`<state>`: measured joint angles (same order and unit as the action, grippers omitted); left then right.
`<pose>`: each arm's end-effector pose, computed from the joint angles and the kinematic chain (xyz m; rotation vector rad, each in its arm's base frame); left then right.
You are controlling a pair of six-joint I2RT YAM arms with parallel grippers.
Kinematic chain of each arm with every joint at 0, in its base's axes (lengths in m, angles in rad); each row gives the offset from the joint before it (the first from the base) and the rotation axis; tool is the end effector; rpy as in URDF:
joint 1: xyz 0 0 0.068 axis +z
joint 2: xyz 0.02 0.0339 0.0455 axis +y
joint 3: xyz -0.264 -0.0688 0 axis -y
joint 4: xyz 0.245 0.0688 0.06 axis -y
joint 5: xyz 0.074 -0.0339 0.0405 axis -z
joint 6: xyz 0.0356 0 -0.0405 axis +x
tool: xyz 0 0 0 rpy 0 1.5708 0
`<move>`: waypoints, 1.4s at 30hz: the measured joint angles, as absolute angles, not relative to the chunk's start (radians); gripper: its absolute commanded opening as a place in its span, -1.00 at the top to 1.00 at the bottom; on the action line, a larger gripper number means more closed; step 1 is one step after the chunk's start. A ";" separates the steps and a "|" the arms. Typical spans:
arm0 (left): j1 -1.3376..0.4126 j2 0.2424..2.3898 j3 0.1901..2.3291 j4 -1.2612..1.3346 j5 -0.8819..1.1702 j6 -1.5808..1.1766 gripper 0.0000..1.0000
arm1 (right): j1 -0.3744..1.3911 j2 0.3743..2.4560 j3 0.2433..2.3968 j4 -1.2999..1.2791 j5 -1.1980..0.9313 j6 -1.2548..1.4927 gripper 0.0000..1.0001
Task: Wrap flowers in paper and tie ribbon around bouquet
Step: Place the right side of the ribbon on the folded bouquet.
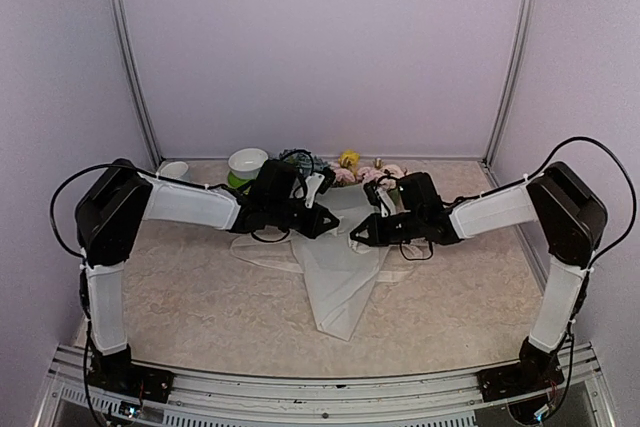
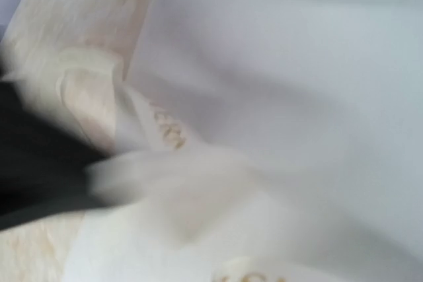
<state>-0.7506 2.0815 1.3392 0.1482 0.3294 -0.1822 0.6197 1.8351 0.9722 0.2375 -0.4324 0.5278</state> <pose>0.3281 -0.3218 0.1621 0.8247 2.1119 -0.8748 0.3007 0.2329 0.1590 -0.3706 2.3292 1.0829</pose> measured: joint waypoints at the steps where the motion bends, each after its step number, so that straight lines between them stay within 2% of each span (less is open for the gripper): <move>1: -0.752 2.045 1.322 0.146 0.327 -0.178 1.00 | 0.615 1.850 0.988 0.236 -0.439 0.532 1.00; 6: -0.784 1.887 1.300 0.088 0.366 -0.081 1.00 | 0.605 1.938 1.119 0.233 -0.474 0.535 1.00; 11: -0.890 1.781 1.320 -0.060 0.500 0.175 1.00 | 0.604 2.003 1.186 0.236 -0.539 0.532 1.00; 14: -0.980 1.760 1.382 -0.130 0.558 0.318 1.00 | 0.603 2.023 1.198 0.235 -0.610 0.516 1.00; 18: -1.044 1.786 1.575 -0.176 0.595 0.408 1.00 | 0.604 2.044 1.238 0.235 -0.705 0.479 1.00; 22: -1.013 1.806 1.689 -0.097 0.531 0.393 1.00 | 0.607 2.044 1.254 0.223 -0.756 0.421 0.78; 29: -0.880 1.838 1.599 0.028 0.439 0.274 1.00 | 0.607 2.037 1.168 0.207 -0.810 0.387 0.28; 37: -0.789 1.888 1.477 0.121 0.323 0.121 1.00 | 0.603 2.001 1.167 0.199 -0.812 0.389 0.17; 42: -0.702 1.865 1.307 0.276 0.332 0.065 1.00 | 0.599 2.000 1.170 0.150 -0.751 0.402 0.07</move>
<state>-0.7021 1.8652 1.3067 0.2764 0.3325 0.0654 0.5991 2.0003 1.1702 0.1497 -0.7506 0.4019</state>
